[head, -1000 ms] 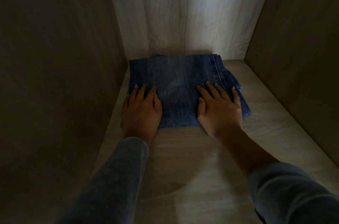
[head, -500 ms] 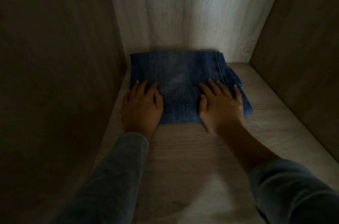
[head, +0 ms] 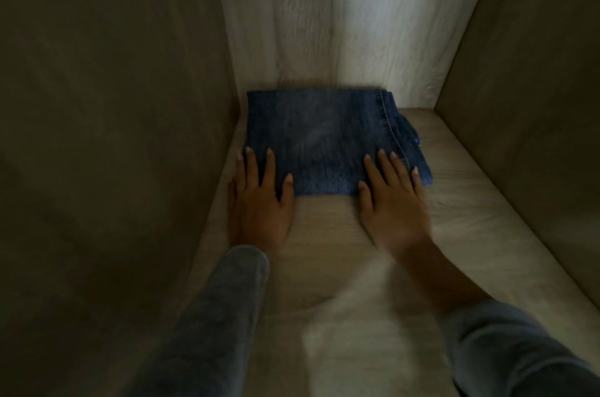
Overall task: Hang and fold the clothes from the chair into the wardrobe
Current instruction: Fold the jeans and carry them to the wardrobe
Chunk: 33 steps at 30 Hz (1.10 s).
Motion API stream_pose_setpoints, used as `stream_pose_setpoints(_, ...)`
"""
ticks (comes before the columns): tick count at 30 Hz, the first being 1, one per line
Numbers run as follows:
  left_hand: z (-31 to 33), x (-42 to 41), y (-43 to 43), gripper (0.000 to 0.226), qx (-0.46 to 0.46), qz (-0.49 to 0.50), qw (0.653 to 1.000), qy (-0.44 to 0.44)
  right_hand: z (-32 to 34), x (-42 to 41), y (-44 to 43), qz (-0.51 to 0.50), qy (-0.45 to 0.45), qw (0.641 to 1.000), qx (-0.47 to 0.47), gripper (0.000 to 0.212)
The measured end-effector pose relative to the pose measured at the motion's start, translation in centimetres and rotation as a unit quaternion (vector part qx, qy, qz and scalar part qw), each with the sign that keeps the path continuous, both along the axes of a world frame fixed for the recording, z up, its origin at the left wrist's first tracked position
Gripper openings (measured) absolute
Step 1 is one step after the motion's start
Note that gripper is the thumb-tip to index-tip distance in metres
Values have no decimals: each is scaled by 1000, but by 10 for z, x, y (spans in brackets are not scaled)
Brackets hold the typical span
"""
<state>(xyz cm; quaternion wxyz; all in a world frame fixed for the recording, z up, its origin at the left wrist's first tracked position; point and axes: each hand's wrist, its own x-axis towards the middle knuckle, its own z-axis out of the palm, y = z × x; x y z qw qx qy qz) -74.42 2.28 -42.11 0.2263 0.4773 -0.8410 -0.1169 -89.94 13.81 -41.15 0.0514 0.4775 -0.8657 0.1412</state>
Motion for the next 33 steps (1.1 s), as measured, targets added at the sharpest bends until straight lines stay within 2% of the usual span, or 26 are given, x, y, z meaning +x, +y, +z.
stream_pose_setpoints(6, 4, 35, 62, 59, 63, -16, 989, -132, 2, 37, 57, 11, -57, 994, 91, 56)
stream_pose_setpoints(8, 8, 49, 94, 72, 60, -30, 985, -161, 5, 57, 84, 6, -60, 991, 115, 56)
stream_pose_setpoints(10, 7, 65, 128, 88, 77, -40, 983, -164, 5, 78, 113, 8, -65, 990, 126, 57)
stream_pose_setpoints(12, 9, 88, 166, 78, 84, -52, 982, -159, 8, 107, 149, 12, -65, 990, 127, 69)
stream_pose_setpoints(13, 14, 99, 184, 69, 117, -70, 981, -140, 11, 121, 168, 15, -77, 989, 126, 74)
stream_pose_setpoints(14, 23, 113, 204, 67, 141, -85, 975, -146, 13, 135, 190, 25, -91, 988, 124, 71)
stream_pose_setpoints(16, 50, 137, 245, 87, 185, -99, 967, -146, 18, 156, 234, 55, -130, 978, 152, 55)
stream_pose_setpoints(17, 64, 148, 260, 91, 199, -95, 965, -142, 27, 167, 251, 74, -147, 972, 167, 55)
stream_pose_setpoints(19, 98, 172, 287, 70, 215, -67, 969, -103, 68, 191, 285, 78, -160, 973, 149, 61)
stream_pose_setpoints(21, 136, 195, 308, 58, 205, -43, 975, -70, 114, 207, 308, 84, -201, 968, 128, 53)
stream_pose_setpoints(25, 215, 251, 338, 57, 183, -13, 983, -23, 213, 243, 319, 97, -253, 960, 68, 50)
stream_pose_setpoints(28, 269, 305, 356, 57, 177, 25, 984, -5, 280, 282, 312, 139, -246, 956, 78, 50)
stream_pose_setpoints(33, 349, 416, 369, 56, 145, 98, 984, 17, 357, 378, 288, 209, -250, 943, 61, 45)
